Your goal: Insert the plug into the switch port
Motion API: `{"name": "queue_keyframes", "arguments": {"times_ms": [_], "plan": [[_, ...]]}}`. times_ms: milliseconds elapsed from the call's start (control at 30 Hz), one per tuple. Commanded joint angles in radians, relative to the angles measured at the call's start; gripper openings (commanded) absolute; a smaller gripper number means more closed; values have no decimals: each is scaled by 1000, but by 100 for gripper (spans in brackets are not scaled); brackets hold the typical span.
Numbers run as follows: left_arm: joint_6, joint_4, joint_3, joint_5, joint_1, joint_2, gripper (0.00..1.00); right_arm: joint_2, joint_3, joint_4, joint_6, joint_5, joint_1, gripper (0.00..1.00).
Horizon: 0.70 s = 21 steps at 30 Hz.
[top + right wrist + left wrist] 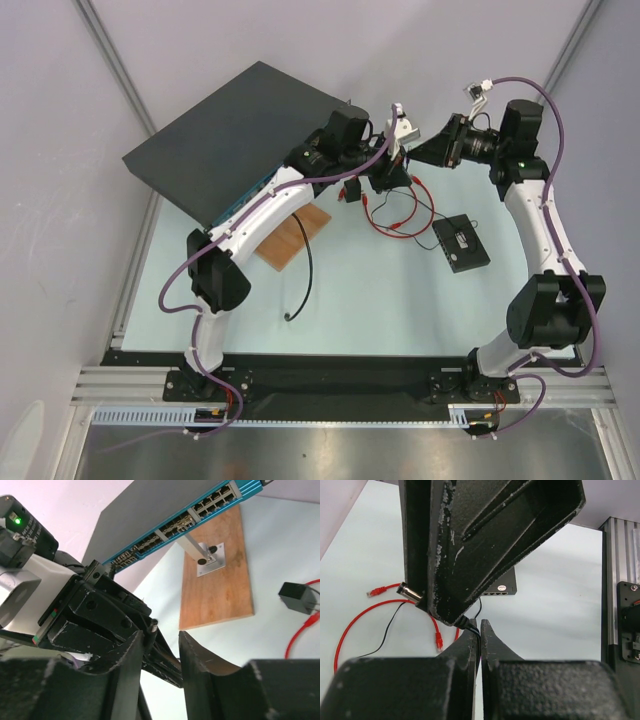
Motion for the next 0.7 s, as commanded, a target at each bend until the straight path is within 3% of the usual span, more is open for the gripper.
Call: {"name": "queue_keyframes", "arguments": {"times_ms": [0, 100, 200, 333, 400, 467, 533, 567, 600, 667], "plan": [[-14, 13, 49, 31, 4, 2, 0, 20, 35, 69, 92, -51, 2, 41], [-12, 7, 47, 31, 4, 3, 0, 26, 34, 95, 125, -60, 4, 42], [-12, 7, 46, 32, 2, -1, 0, 31, 38, 105, 133, -58, 4, 30], [-2, -2, 46, 35, 1, 0, 0, 35, 40, 124, 162, -60, 5, 29], [0, -8, 44, 37, -1, 0, 0, 44, 49, 126, 165, -66, 7, 23], [0, -7, 47, 31, -1, -3, 0, 48, 57, 106, 161, -75, 7, 4], [-6, 1, 43, 20, 2, -9, 3, 51, 58, 76, 145, -72, -1, 0], [-20, 8, 35, -10, 4, -15, 9, 48, 55, 65, 147, -66, -5, 0], [-108, 139, -52, -93, 19, -65, 49, 37, 20, 71, 173, -60, -27, 0], [-159, 195, -155, -118, 30, -128, 52, 28, 8, 83, 212, -55, -42, 0]]}}
